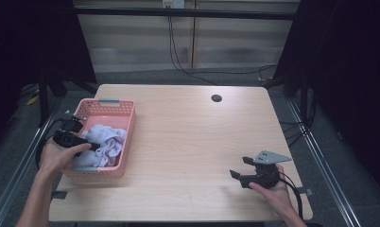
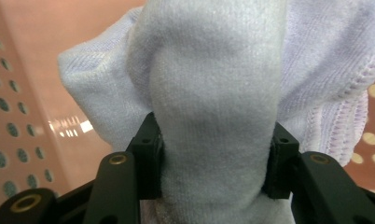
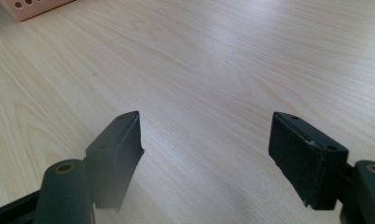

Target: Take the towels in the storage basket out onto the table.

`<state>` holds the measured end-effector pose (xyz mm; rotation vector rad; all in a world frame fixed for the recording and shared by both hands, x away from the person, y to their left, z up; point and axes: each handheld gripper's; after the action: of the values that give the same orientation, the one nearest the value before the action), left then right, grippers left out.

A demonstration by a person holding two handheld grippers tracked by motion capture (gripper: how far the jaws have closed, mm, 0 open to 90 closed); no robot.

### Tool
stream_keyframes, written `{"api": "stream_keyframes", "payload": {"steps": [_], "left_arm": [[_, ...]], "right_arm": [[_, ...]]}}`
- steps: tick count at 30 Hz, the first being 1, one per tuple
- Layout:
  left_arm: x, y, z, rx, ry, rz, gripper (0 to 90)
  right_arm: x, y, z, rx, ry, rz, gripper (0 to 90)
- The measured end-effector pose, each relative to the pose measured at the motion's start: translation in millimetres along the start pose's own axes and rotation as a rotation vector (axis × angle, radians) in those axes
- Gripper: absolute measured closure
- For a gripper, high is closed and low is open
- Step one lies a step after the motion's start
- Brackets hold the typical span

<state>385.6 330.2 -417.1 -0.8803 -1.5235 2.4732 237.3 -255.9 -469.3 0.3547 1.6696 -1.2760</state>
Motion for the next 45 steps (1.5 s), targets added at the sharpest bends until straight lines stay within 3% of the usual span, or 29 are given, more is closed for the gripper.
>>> {"api": "stream_keyframes", "payload": {"steps": [9,15,21,25,28,31,37,39,45], "left_arm": [[-0.8,-21.9,-2.5,0.021,-0.023,0.102,50.8],[1.2,-24.5,-4.1,0.04,-0.013,0.109,50.6],[-0.4,-32.1,-3.2,0.068,-0.027,0.16,50.5],[-5.8,-39.0,0.5,0.053,-0.016,0.17,50.6],[-7.6,-43.4,4.7,0.037,-0.012,0.215,50.5],[-9.2,-46.1,6.8,0.062,0.001,0.215,50.5],[-11.8,-51.9,13.0,0.049,-0.007,0.232,50.3],[-12.6,-53.7,16.1,0.061,-0.009,0.252,50.1],[-17.4,-59.6,29.1,0.089,0.025,0.268,50.0]], "right_arm": [[0.0,-0.3,0.2,-0.001,-0.001,0.002,25.4],[-0.1,-0.2,0.4,-0.002,0.0,0.002,25.4],[-0.1,-0.1,0.3,-0.002,-0.001,0.004,25.4],[-0.3,-0.5,0.8,0.004,0.002,0.004,25.4],[-0.3,-0.9,0.9,0.004,0.003,0.004,25.3],[-0.1,-0.7,1.6,0.0,0.004,0.004,25.2],[0.0,-0.9,1.9,-0.002,0.01,0.004,25.0],[0.0,-0.6,2.0,-0.004,0.007,0.003,25.0],[-0.2,-0.2,1.9,-0.004,0.007,0.003,25.0]]}}
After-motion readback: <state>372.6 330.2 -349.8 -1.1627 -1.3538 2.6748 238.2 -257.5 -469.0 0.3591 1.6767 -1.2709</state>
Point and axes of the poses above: each handheld gripper's, and its own axes: y roughly forward along the jaws, x roughly out of its underside, z roughly to its right, and after that the axes turned 9 degrees about x, right-handed
